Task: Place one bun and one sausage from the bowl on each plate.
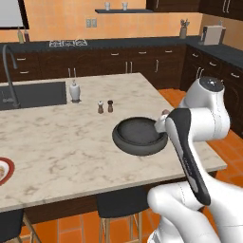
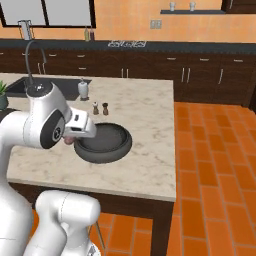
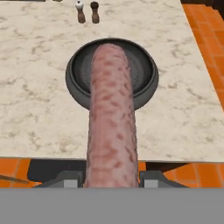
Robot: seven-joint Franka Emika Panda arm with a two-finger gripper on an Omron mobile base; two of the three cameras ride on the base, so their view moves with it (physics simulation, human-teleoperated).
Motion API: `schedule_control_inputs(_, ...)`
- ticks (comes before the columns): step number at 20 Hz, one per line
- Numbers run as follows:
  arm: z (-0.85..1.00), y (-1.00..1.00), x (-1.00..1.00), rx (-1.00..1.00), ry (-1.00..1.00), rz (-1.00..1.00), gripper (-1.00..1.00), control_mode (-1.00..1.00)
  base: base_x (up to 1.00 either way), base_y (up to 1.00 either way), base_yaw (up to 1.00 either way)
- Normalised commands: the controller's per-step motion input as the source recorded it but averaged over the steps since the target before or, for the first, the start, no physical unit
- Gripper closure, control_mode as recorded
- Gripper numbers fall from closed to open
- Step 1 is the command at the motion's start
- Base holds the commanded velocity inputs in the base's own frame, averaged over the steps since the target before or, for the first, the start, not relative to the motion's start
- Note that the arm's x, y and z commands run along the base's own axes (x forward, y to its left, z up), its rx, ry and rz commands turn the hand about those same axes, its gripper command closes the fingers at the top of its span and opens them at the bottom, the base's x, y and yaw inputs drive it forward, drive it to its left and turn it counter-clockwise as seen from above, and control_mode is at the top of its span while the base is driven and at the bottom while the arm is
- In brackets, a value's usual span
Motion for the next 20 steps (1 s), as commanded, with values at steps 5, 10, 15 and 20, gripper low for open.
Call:
schedule_control_inputs(5, 0.04, 0.02, -0.31, 0.0, 0.0, 0.0, 1.0, -1.0, 0.0, 0.0, 0.0)
schedule_control_inputs(10, 0.0, 0.0, -0.02, 0.0, 0.0, 0.0, 1.0, 1.0, -0.48, 0.0, 0.0)
schedule_control_inputs(15, 0.0, 0.0, 0.0, 0.0, 0.0, 0.0, 1.0, 1.0, -0.47, 0.9, 0.0)
schedule_control_inputs(20, 0.0, 0.0, 0.0, 0.0, 0.0, 0.0, 1.0, 1.0, 0.0, 1.0, 0.0)
